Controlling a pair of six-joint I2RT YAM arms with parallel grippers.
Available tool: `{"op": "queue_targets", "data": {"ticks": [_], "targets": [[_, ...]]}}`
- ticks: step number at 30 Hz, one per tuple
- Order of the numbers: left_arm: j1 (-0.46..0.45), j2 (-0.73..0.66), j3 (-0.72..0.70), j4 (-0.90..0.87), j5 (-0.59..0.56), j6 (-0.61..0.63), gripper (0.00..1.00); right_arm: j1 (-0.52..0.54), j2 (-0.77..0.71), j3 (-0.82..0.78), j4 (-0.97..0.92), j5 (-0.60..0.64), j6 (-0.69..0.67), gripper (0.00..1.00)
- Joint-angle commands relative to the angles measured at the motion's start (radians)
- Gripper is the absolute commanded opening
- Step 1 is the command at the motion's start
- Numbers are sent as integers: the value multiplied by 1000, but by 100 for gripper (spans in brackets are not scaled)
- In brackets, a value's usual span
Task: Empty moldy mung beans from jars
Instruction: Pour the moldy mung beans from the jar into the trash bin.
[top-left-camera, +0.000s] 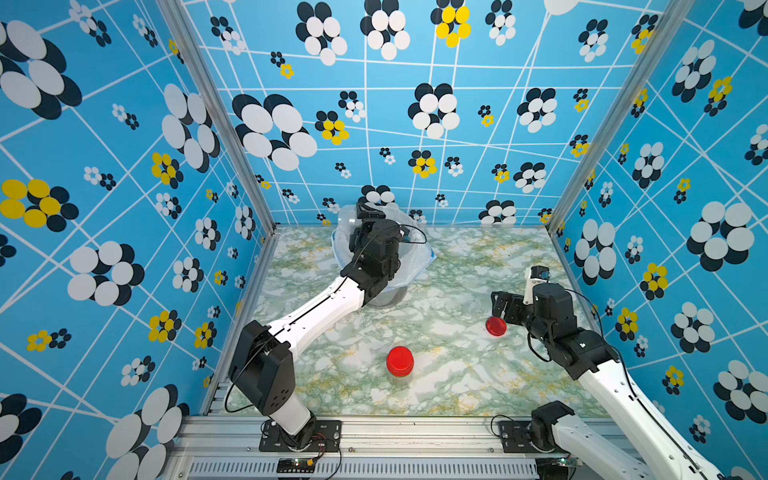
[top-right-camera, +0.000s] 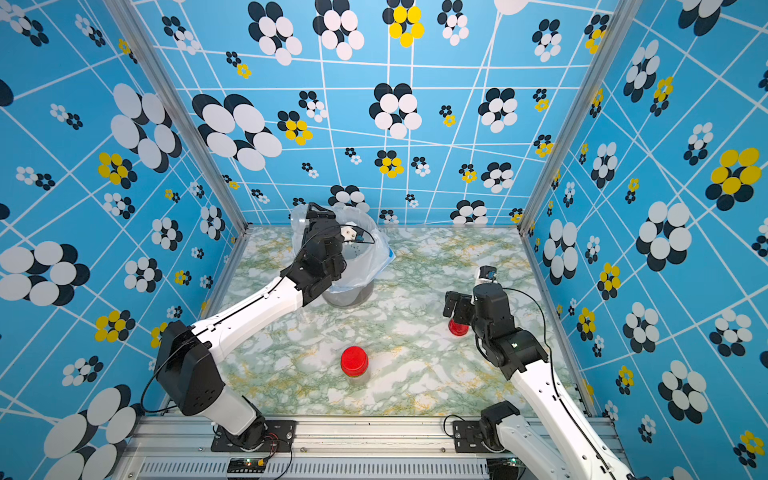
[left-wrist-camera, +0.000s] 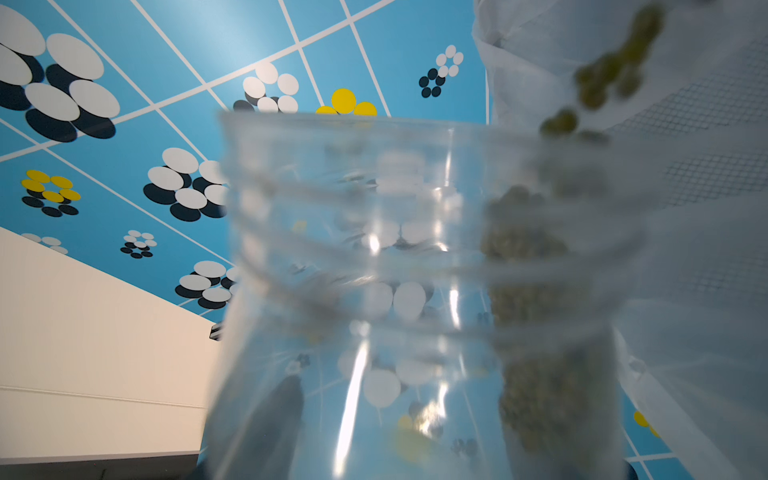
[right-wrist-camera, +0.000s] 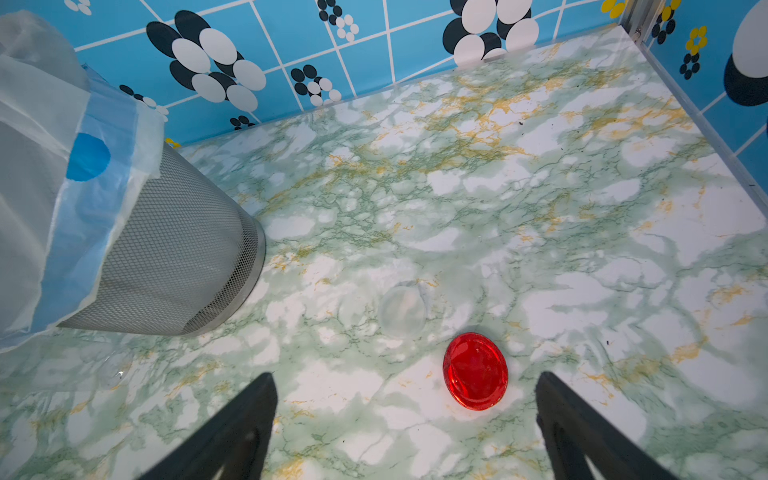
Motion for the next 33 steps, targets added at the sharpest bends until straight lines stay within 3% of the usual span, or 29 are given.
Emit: {"op": "queue_targets", "data": {"ticks": [1,33], "targets": [[2,-25,-25,85,-8,46,28,4,-3,4,8,-11,6,99],[1,-39,-29,76,-8,44,28,4,-1,-4,16,-5,7,99]]}}
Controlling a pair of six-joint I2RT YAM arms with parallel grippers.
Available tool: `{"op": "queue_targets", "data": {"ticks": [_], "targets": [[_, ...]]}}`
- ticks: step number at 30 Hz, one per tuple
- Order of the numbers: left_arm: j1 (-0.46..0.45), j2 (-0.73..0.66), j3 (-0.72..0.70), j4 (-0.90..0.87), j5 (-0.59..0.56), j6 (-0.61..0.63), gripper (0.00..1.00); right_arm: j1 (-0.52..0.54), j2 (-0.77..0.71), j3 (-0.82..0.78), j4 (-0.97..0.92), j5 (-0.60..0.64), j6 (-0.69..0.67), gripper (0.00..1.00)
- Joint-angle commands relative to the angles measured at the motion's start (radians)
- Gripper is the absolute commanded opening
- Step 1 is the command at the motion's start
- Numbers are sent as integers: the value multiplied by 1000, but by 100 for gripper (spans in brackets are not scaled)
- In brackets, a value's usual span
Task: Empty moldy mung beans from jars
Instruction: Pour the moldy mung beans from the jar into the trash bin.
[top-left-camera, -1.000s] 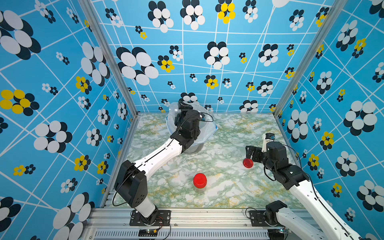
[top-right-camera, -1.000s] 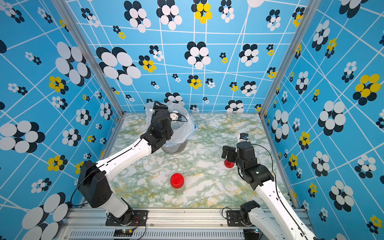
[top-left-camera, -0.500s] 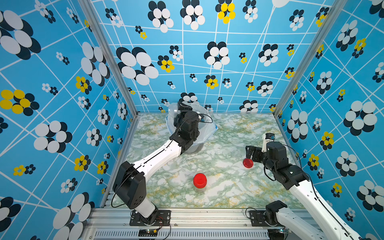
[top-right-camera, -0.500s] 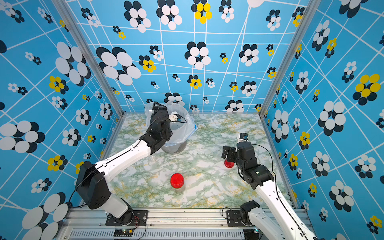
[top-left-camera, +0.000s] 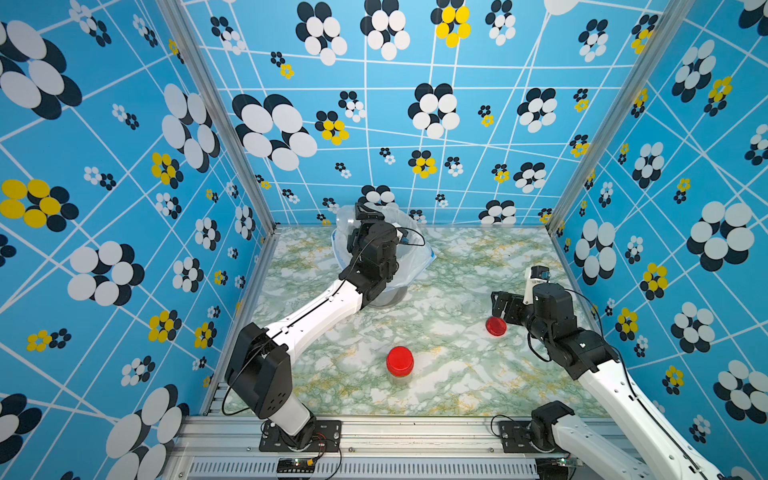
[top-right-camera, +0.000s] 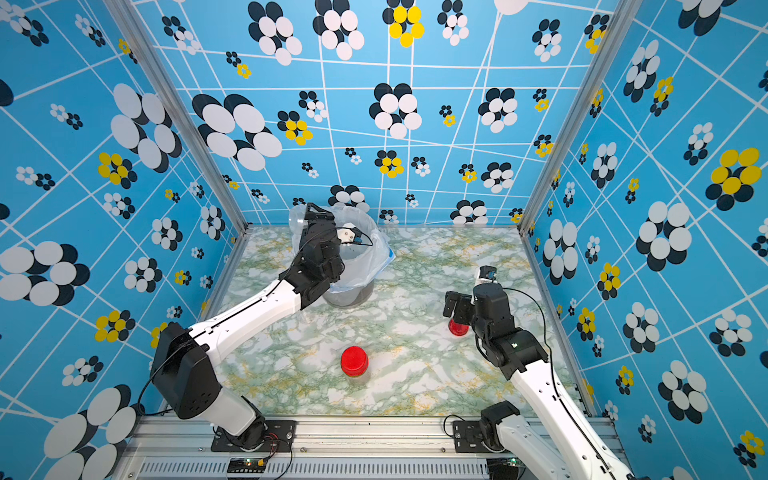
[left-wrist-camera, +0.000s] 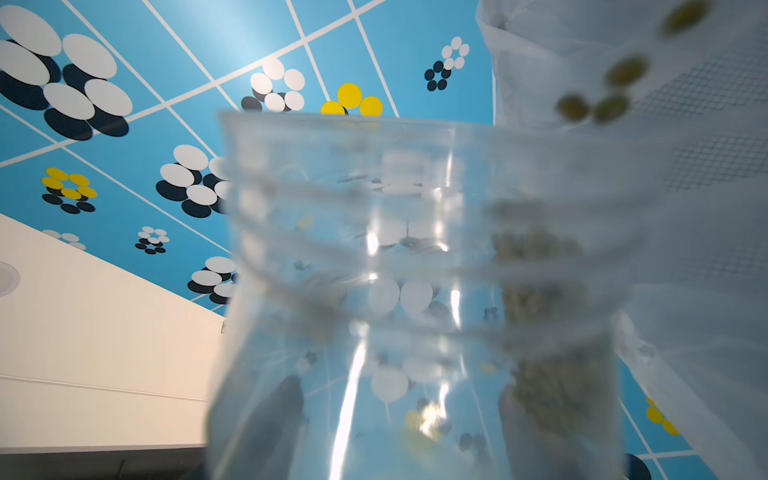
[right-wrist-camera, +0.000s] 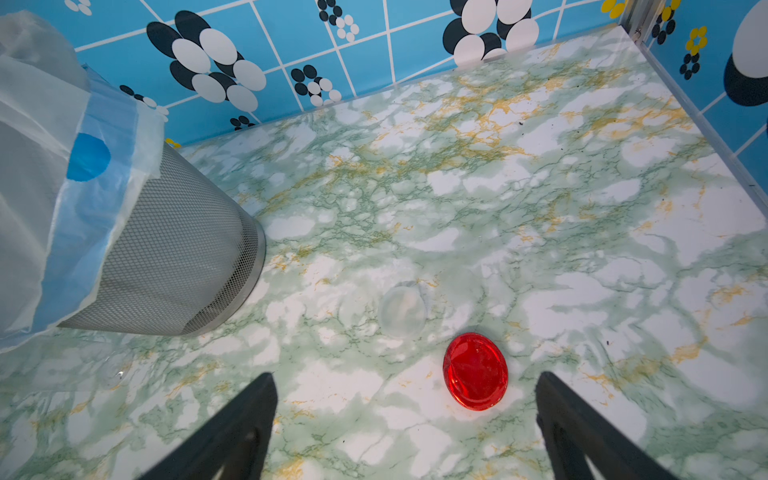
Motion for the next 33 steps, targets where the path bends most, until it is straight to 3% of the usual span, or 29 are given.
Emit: {"op": "queue_targets", "data": {"ticks": [1,24,29,33], "targets": [[2,-16,10,20,-10,-7,28,4,-1,-2,17,-5,7,99],[4,-77,-24,38,11,26,28,4,37,16,35,-22,10,99],[4,-95,-64,-117,23,-81,29,4,38,9,37,-23,8,99],[6,-87,-42,-25,14,-18,29,4,42,14,35,-30,11,99]]}}
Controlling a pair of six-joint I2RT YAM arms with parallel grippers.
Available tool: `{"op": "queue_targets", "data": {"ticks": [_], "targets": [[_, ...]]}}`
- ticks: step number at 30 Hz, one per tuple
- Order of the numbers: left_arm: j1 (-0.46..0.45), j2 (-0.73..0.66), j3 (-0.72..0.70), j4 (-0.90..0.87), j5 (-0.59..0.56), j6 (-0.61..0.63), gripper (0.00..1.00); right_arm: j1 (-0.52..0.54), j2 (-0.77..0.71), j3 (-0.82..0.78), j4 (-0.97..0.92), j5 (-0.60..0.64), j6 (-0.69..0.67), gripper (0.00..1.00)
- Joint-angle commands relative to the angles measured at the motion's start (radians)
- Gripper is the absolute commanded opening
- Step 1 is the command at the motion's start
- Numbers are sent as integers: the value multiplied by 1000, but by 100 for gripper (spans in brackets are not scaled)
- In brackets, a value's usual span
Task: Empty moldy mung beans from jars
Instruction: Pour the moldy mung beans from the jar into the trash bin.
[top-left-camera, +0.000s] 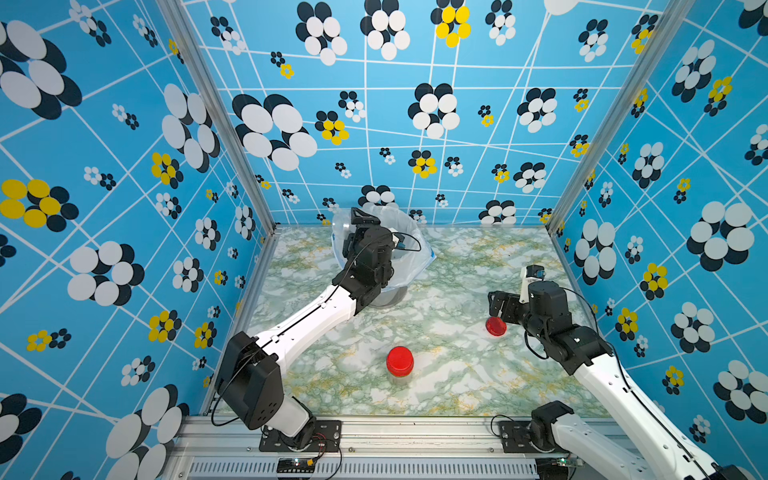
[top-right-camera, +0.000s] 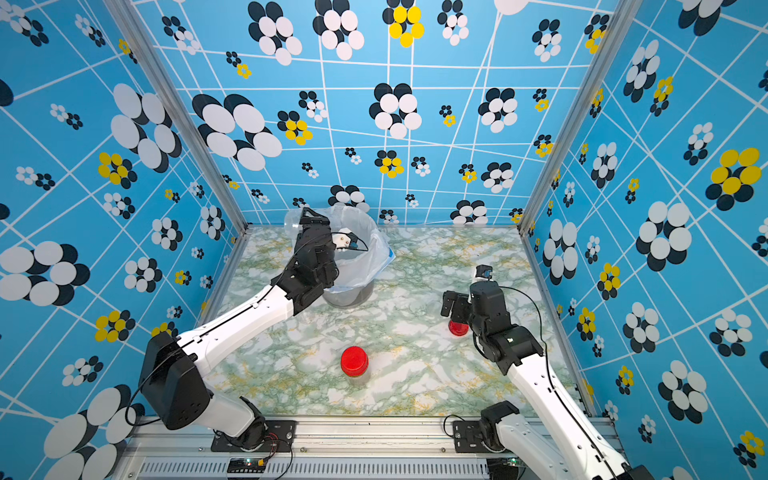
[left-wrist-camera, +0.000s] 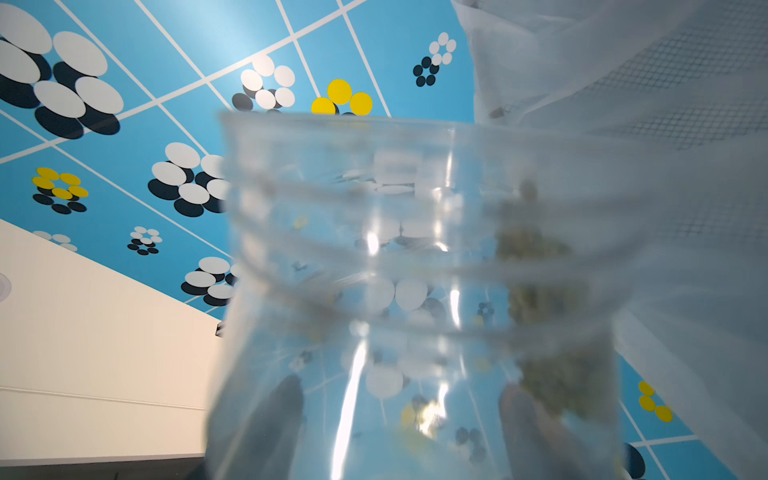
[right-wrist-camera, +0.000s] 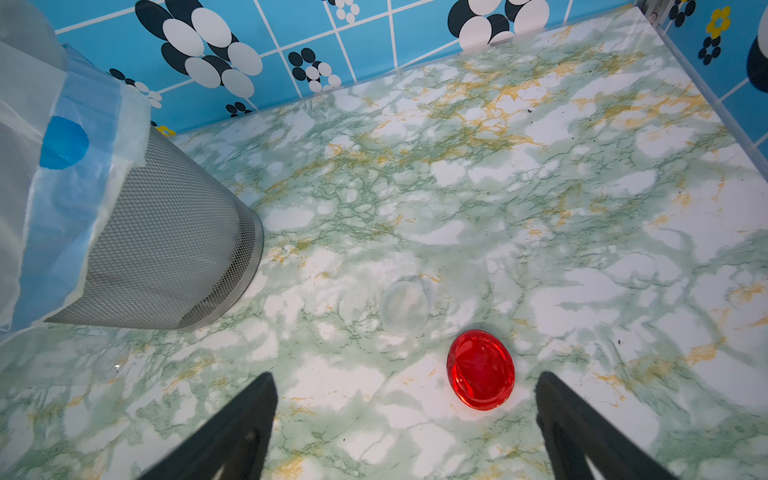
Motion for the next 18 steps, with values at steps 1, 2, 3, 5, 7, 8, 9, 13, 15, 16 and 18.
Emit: {"op": "queue_targets", "data": {"ticks": [1,2,3,5,7,8,9,13,15,16,18], "targets": [[6,-20,34,28,5,6,29,4,-5,15,17,-9,10,99],[6,-20,47,29,5,8,29,5,-6,17,17,-8,9,99],[6,-21,57,28,8,11,29,4,-8,17,16,-4,8,99],[7,-18,64,29,12,12,29,4,-11,16,15,-4,7,99],[7,-14,48,24,11,6,29,4,-8,16,16,-3,9,99],[7,-13,34,12,12,-2,29,4,-10,14,15,-3,11,99],[7,-15,16,-22,14,-19,29,4,-11,12,16,-5,12,99],[7,-14,72,-283,2,-269,29,4,-10,8,15,-9,10,99],[10,2,255,-713,63,-621,31,4,-11,8,12,-6,6,99],[13,23,382,-967,146,-842,32,4,-13,8,11,-3,4,99],[12,36,530,-1179,295,-1056,32,4,-15,8,14,-1,4,99]]}}
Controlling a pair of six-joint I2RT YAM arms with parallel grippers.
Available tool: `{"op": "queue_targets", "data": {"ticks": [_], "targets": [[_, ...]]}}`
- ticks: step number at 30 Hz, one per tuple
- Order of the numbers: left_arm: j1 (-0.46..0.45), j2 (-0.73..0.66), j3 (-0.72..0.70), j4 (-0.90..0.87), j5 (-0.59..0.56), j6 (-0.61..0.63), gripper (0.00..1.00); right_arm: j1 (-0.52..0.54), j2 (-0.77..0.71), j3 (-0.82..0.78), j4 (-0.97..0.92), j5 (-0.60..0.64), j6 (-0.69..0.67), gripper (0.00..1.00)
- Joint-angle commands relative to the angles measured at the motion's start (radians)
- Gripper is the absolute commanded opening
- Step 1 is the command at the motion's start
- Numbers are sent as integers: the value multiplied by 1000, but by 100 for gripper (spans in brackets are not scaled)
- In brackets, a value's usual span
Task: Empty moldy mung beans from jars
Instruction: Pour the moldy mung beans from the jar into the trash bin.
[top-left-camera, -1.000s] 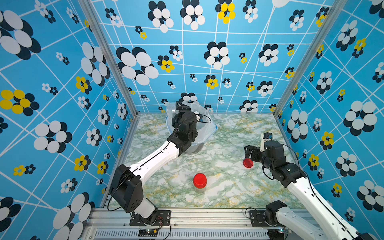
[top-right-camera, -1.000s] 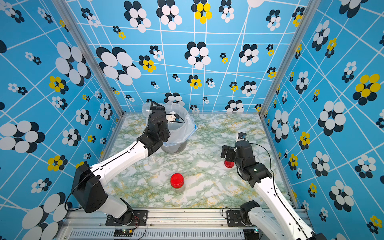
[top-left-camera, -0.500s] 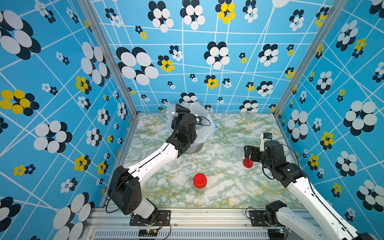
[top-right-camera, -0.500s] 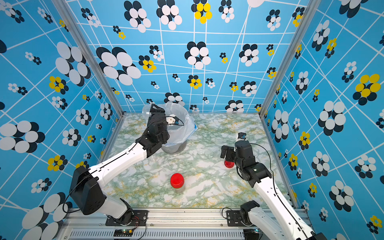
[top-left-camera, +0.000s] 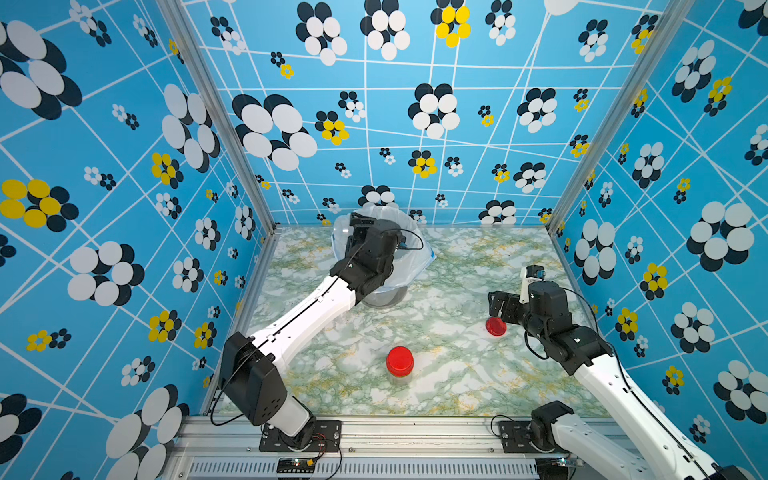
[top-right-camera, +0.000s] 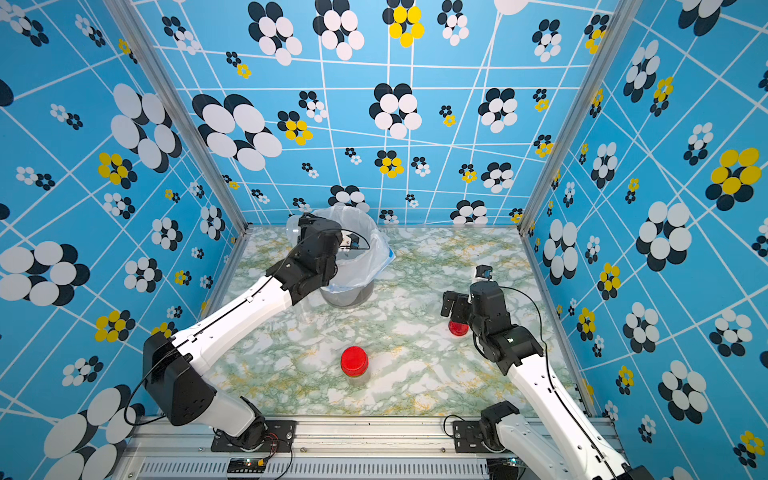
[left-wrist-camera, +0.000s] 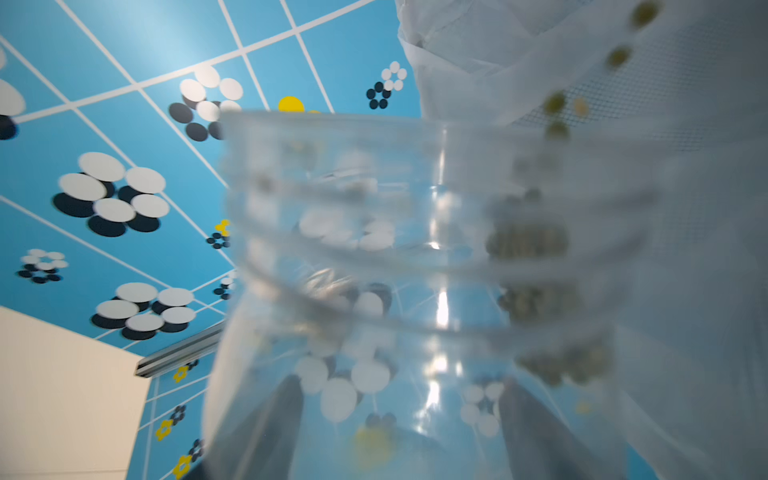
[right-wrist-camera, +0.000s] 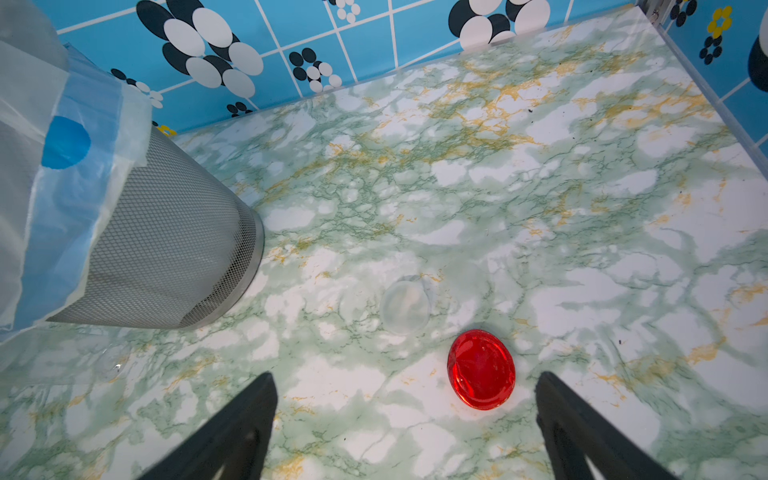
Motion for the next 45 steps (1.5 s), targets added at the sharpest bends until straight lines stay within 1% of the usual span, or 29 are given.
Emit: {"op": "queue_targets", "data": {"ticks": [1,3,5,8,13,17,22,27,30,34,35,38,39,41,45], "targets": [[1,-15,239,-536,232,-556,32,4,-14,8,14,-4,5,99],[3,-1,289,-616,295,-611,32,3,-14,6,15,-1,5,99],[4,7,267,-601,255,-591,32,3,-15,4,14,0,4,99],[6,7,192,-555,184,-524,32,4,-20,2,13,4,0,99],[23,18,159,-561,171,-534,32,4,-25,2,12,15,-10,99],[40,32,140,-546,145,-517,32,3,-16,9,11,9,-11,99],[40,76,182,-590,130,-512,32,4,-15,9,25,-18,-8,99],[29,120,233,-642,69,-486,32,4,-11,11,29,-27,-5,99],[19,144,256,-658,13,-471,32,3,-8,15,23,-27,-11,99],[5,156,276,-629,-49,-423,31,3,-9,16,13,-25,-17,99],[-1,148,297,-628,-38,-424,31,4,-12,15,12,-23,-17,99],[-6,137,397,-676,45,-464,32,4,-17,8,10,-20,-16,99],[-7,134,408,-679,60,-464,33,4,-19,6,13,-21,-17,99],[-7,125,396,-678,81,-465,33,4,-15,5,15,-22,-12,99],[12,121,343,-734,134,-522,34,4,-10,8,20,-28,-11,99]]}}
